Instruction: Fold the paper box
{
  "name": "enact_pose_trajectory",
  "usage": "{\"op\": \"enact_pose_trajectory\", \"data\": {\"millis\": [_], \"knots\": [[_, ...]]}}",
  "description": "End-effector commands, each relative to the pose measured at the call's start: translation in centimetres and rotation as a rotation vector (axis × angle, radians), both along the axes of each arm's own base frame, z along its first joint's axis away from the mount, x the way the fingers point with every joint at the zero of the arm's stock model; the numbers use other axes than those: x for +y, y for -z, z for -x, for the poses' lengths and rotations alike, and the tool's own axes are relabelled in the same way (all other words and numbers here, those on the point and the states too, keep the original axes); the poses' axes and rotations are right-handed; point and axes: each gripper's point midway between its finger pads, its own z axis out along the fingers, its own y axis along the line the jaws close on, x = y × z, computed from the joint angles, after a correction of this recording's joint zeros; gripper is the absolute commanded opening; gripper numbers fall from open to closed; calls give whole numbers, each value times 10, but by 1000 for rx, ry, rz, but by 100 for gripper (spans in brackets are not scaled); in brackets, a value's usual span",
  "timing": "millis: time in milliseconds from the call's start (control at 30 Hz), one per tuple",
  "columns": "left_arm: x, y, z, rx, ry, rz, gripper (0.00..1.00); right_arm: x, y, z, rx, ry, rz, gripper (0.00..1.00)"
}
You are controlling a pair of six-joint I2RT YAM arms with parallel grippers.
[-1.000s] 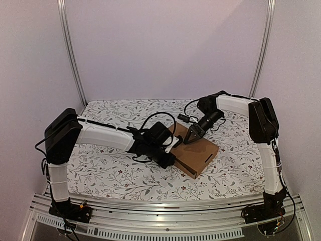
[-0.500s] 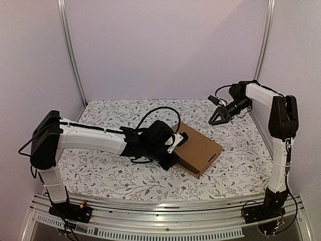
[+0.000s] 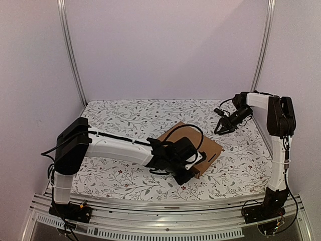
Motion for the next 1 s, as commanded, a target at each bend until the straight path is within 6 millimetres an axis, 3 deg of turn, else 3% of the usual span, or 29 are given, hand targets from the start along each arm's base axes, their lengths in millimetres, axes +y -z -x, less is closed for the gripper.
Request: {"op": "enact_pose_trajectory", "data": {"millis": [0, 200, 300, 433, 500, 600, 733, 800, 967], "knots": [[10, 10, -3, -22, -11, -65, 0, 8, 18, 3, 41, -7, 3, 53], [19, 17, -8, -53, -40, -80, 0, 35, 34, 20, 70, -87, 37, 53], [1, 4, -26, -128, -31, -43, 0, 54, 42, 36, 101, -134, 36, 53], [-42, -24, -55, -186, -25, 36, 0, 76, 50, 54, 121, -194, 66, 52], [-55, -26, -63, -188, -26, 58, 0, 84, 49, 60, 119, -216, 72, 52], [-58, -20, -69, -176, -34, 54, 0, 89, 47, 62, 118, -218, 68, 52], [-41, -12, -60, -148, -53, 34, 0, 85, 50, 60, 117, -212, 86, 52], [-31, -20, -49, -135, -43, 40, 0, 83, 50, 58, 127, -195, 74, 52], [-2, -30, 3, -92, 48, 15, 0, 65, 33, 39, 92, -147, 70, 53]]}}
